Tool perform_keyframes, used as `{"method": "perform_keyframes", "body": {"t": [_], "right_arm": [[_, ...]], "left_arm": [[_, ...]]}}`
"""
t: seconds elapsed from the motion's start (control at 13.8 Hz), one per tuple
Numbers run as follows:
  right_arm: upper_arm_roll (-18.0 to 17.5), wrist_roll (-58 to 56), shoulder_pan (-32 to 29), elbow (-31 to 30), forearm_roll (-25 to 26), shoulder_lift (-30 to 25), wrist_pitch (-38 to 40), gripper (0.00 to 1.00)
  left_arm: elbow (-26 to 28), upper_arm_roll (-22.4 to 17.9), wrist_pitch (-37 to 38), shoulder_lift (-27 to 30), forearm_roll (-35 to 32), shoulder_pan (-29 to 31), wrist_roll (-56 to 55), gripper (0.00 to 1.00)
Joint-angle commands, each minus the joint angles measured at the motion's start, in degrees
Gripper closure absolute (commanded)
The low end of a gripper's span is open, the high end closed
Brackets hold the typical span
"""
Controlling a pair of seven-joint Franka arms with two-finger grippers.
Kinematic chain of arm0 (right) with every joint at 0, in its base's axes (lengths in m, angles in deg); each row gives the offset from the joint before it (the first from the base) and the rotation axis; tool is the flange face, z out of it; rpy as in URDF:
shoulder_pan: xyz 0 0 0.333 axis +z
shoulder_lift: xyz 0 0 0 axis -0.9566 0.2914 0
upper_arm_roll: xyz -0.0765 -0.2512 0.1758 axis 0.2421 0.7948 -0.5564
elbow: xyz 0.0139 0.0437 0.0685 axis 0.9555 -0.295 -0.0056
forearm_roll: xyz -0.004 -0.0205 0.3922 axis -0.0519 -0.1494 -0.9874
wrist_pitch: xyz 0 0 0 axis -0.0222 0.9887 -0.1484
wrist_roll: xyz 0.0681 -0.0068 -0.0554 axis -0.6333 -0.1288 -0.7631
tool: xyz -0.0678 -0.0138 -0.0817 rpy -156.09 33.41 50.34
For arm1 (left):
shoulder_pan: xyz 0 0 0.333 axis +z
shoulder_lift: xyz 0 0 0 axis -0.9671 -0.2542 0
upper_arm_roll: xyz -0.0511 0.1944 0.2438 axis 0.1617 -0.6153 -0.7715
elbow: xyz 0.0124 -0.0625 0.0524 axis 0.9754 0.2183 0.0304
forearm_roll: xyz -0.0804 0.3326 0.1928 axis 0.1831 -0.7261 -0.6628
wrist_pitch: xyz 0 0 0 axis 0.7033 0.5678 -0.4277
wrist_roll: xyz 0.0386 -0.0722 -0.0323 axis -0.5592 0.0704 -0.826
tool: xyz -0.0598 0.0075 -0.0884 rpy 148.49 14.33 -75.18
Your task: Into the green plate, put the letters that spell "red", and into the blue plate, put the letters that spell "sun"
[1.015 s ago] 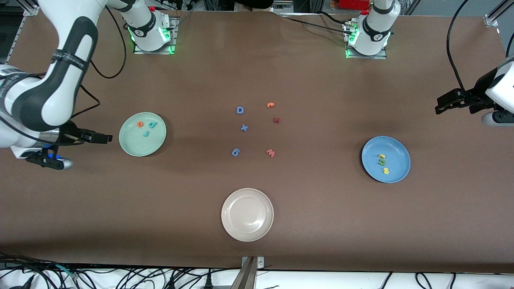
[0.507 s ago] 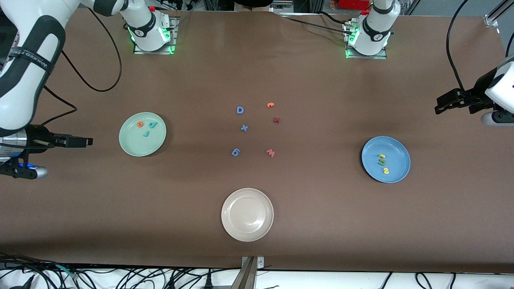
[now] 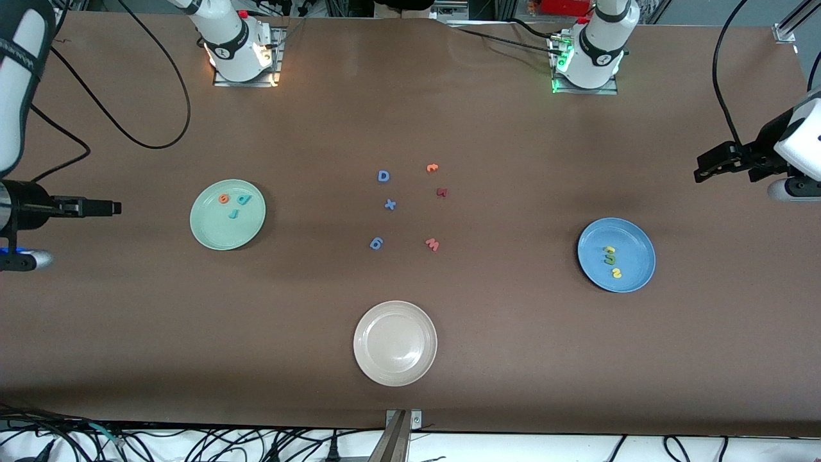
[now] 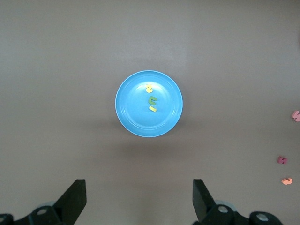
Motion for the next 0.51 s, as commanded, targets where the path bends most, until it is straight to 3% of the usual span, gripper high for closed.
{"method": "perform_keyframes", "body": {"t": [0.0,0.43], "right_arm": [[-9.99,3.48,-5.03,-0.46,6.17,-4.29,-2.14,0.05],[-11.68,3.92,-5.22,-13.19,5.91,-11.15,-11.71,0.07]], "left_arm": [[-0.92,0.01,1.24,0.19,1.58,0.21,1.16,0.0],[-0.92,0.01,1.24,0.19,1.58,0.21,1.16,0.0]]}}
